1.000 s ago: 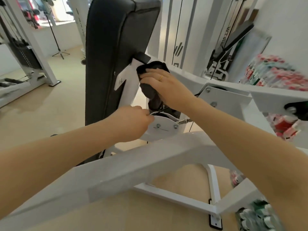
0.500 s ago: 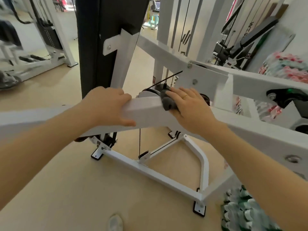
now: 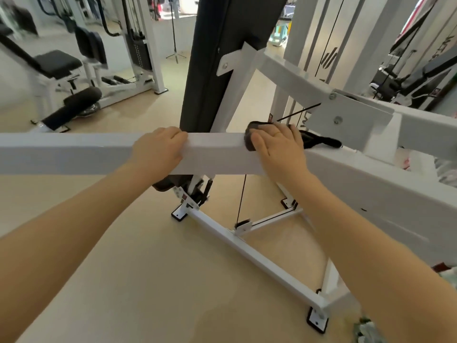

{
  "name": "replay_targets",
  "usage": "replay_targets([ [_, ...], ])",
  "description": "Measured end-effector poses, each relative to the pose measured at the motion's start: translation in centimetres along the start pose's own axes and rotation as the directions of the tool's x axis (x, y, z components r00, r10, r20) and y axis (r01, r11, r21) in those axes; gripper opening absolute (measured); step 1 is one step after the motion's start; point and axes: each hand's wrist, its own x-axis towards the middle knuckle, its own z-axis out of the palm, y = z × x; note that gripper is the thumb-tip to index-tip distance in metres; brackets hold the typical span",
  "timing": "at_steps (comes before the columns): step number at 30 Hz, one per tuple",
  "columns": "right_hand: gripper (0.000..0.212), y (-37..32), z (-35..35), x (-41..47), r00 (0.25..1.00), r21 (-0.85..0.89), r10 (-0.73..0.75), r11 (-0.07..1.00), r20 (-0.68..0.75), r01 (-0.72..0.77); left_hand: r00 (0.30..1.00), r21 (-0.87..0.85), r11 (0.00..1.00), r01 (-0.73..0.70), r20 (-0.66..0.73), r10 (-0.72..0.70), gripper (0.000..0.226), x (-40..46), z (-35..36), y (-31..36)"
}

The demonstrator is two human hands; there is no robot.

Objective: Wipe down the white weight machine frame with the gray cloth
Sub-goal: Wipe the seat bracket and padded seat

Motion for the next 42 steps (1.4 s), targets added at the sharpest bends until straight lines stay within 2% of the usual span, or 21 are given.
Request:
replay_targets([
  [2, 0.042, -0.9, 0.2, -0.2, 0.997, -0.090, 0.059, 0.994, -0.052, -0.063, 1.000, 0.010, 1.000, 0.023, -0.011, -0.023, 0.037, -1.4, 0.0, -2.5],
  [5, 0.039, -4.7, 1.3, 0.6, 0.998, -0.144, 0.053, 0.988, -0.037, -0.058, 0.999, 0.009, 0.999, 0.038, -0.003, -0.038, 0.038, -3.4, 0.0, -6.4],
  [11, 0.044, -17.2, 5.8, 3.2, 1.000, -0.070, -0.031, 0.997, -0.004, 0.030, 0.999, 0.056, 0.998, 0.003, -0.037, -0.001, 0.040, -6.6, 0.2, -14.2],
  [18, 0.042, -29.7, 11.4, 6.4, 0.991, -0.043, -0.135, 0.990, -0.003, 0.134, 0.988, -0.009, 0.998, -0.060, -0.142, 0.058, 0.037, -10.5, 1.5, -22.8],
  [22, 0.037, -35.1, 12.9, 7.1, 0.962, 0.075, -0.274, 0.959, -0.008, 0.273, 0.983, -0.117, 0.991, -0.062, -0.176, 0.041, 0.044, -12.6, 1.8, -26.3],
  [25, 0.031, -36.9, 12.6, 6.1, 0.939, 0.168, -0.330, 0.925, -0.092, 0.342, 0.982, -0.184, 0.978, -0.095, -0.176, 0.063, 0.048, -14.1, 2.0, -27.9],
  [28, 0.028, -36.2, 11.9, 2.6, 0.960, 0.271, -0.259, 0.921, -0.110, 0.279, 0.940, -0.176, 0.941, -0.291, -0.235, 0.247, 0.039, -15.5, 2.4, -28.1],
  [30, 0.033, -35.4, 11.6, -0.3, 0.980, 0.381, -0.198, 0.906, -0.008, 0.186, 0.923, -0.241, 0.900, -0.362, -0.227, 0.310, 0.029, -16.8, 2.7, -27.2],
  [31, 0.036, -35.0, 11.5, -1.6, 0.985, 0.439, -0.165, 0.889, 0.049, 0.127, 0.928, -0.321, 0.873, -0.367, -0.191, 0.320, 0.033, -17.4, 2.8, -26.5],
  [34, 0.033, -34.5, 11.4, -4.2, 0.981, 0.616, -0.092, 0.787, 0.170, -0.033, 0.948, -0.576, 0.765, -0.289, -0.060, 0.313, 0.048, -19.2, 3.6, -24.4],
  [37, 0.030, -34.4, 12.1, -5.2, 0.974, 0.637, -0.070, 0.766, 0.215, -0.085, 0.983, -0.691, 0.706, -0.155, -0.040, 0.177, 0.030, -19.9, 4.5, -23.0],
  [40, 0.027, -34.8, 13.2, -5.4, 0.956, 0.633, -0.058, 0.761, 0.287, -0.144, 0.994, -0.759, 0.648, 0.067, 0.105, 0.020, 0.009, -20.7, 5.1, -22.9],
  [42, 0.025, -35.5, 14.1, -5.3, 0.936, 0.625, -0.080, 0.763, 0.342, -0.163, 0.981, -0.781, 0.601, 0.171, 0.192, -0.029, 0.009, -21.5, 5.6, -23.5],
])
